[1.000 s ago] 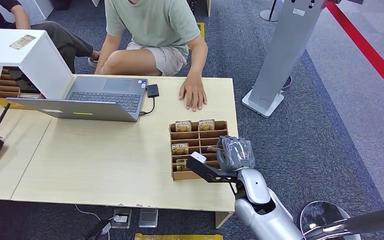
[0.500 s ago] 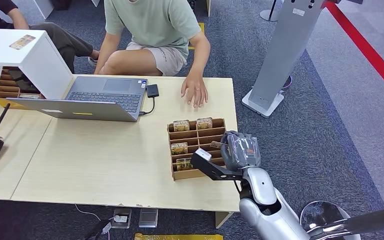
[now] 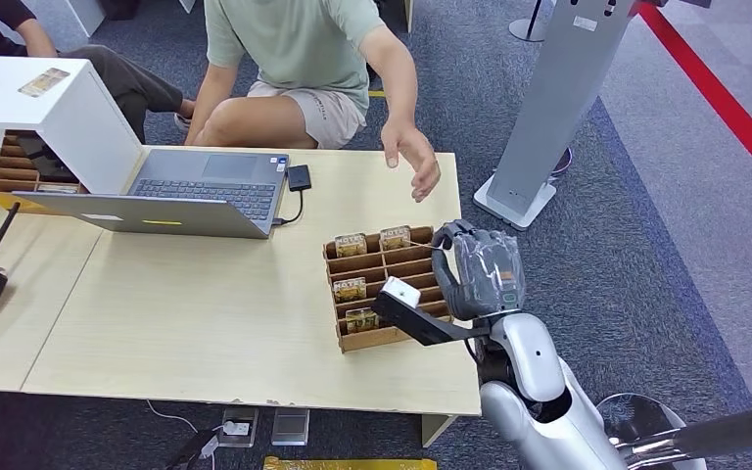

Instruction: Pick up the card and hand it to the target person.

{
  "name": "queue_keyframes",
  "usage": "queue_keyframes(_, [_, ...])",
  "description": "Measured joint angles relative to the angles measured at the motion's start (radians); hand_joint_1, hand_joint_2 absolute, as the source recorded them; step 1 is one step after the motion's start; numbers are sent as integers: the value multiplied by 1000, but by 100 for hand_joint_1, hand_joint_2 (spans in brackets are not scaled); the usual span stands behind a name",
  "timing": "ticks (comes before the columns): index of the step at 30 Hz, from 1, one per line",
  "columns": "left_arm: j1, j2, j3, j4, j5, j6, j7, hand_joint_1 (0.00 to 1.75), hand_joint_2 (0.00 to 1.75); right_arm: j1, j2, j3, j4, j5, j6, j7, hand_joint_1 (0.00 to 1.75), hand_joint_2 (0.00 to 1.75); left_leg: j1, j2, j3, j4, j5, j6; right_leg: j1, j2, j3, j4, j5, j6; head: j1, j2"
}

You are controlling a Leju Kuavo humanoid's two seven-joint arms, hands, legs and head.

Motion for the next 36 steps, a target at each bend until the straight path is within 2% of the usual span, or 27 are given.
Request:
queue_keyframes(7, [-2,0,-1,12,-43,-24,-25,0,175,-9,-5,-35,-143,50,-15,-60,175,175,0,0,0,0,0,0,0,0,0,0,0,0,0,0])
queue_keyframes(14, [-5,0,-2,20,-77,-39,-35,0,175,-61,-9,-41,-205,71,-16,-96,175,175,0,0,0,0,0,0,0,0,0,0,0,0,0,0])
queue_keyframes(22, [-9,0,-3,20,-94,-52,-34,0,175,-142,0,-21,-179,54,7,-127,175,175,0,0,0,0,0,0,0,0,1,0,0,0,0,0])
queue_keyframes(36, [-12,1,-6,20,-132,-71,-30,0,175,-181,35,53,-31,87,30,-144,175,175,0,0,-1,0,0,0,0,0,0,0,0,0,0,0])
